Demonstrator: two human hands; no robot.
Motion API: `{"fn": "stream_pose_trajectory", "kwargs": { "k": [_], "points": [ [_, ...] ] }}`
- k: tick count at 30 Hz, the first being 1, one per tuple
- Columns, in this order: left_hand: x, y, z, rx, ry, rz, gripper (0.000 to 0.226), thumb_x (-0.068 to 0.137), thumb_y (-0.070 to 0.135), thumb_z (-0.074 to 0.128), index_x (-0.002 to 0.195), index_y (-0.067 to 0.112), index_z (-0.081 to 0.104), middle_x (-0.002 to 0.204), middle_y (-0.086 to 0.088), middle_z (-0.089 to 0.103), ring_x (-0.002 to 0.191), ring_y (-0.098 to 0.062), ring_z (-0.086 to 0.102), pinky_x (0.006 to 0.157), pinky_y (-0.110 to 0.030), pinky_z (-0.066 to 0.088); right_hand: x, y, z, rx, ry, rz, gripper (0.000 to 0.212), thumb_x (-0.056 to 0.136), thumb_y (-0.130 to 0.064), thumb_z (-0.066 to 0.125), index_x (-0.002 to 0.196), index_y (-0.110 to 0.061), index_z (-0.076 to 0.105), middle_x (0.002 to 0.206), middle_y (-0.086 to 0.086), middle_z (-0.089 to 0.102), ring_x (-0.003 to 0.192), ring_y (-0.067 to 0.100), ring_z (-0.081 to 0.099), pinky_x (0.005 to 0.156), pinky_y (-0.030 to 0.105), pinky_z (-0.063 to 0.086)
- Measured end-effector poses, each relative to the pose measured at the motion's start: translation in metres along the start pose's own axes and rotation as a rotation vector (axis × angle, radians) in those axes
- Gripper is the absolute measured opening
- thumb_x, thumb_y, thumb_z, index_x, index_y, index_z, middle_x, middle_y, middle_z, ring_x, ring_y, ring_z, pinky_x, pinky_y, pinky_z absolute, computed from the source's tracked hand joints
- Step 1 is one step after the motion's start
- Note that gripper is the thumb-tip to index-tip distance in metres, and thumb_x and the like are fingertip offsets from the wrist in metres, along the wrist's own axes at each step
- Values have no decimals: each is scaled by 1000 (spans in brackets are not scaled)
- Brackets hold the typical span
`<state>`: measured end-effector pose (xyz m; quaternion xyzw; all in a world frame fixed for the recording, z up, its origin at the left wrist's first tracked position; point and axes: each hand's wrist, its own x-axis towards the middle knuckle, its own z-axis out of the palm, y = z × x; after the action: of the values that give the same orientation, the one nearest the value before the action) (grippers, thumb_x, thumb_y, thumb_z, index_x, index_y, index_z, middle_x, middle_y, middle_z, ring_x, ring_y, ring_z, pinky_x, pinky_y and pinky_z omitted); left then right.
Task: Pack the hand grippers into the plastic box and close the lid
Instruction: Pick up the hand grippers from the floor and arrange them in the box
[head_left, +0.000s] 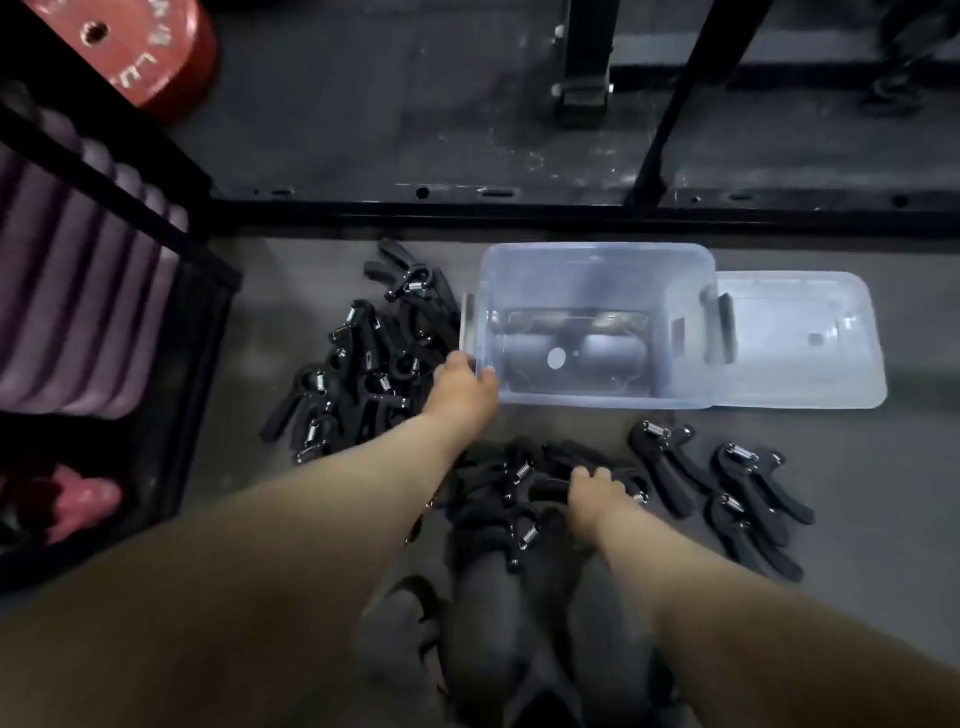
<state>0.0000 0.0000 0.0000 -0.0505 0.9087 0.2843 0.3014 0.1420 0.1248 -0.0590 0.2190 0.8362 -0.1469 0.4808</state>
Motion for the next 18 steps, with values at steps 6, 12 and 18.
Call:
{"fn": "stream_pose_trajectory", "kwargs": {
  "k": [6, 12, 18],
  "points": [
    [49, 4, 19, 100, 60, 56, 38, 95, 17, 42, 132, 13, 37, 129, -11, 42, 107, -32, 54, 89, -38, 43, 66, -5, 31, -73, 279, -123, 63, 99, -19, 37, 154, -9, 9, 152, 16, 25, 136, 33, 31, 109, 43, 31],
    [63, -7, 26, 182, 63, 82, 39, 94, 27, 37, 127, 7, 44, 129, -20, 48, 104, -42, 52, 91, -45, 43, 89, -16, 27, -146, 331, -138, 53, 96, -12, 41, 147, -12, 26, 145, 14, 32, 131, 34, 37, 103, 45, 37],
    [58, -15, 19, 216, -15, 140, 43, 79, 22, 51, 122, 19, 52, 119, -7, 52, 96, -27, 62, 90, -41, 53, 74, -12, 33, -246, 424, -199, 33, 97, -8, 31, 129, -8, 40, 132, 14, 44, 121, 33, 50, 97, 44, 43]
  ]
}}
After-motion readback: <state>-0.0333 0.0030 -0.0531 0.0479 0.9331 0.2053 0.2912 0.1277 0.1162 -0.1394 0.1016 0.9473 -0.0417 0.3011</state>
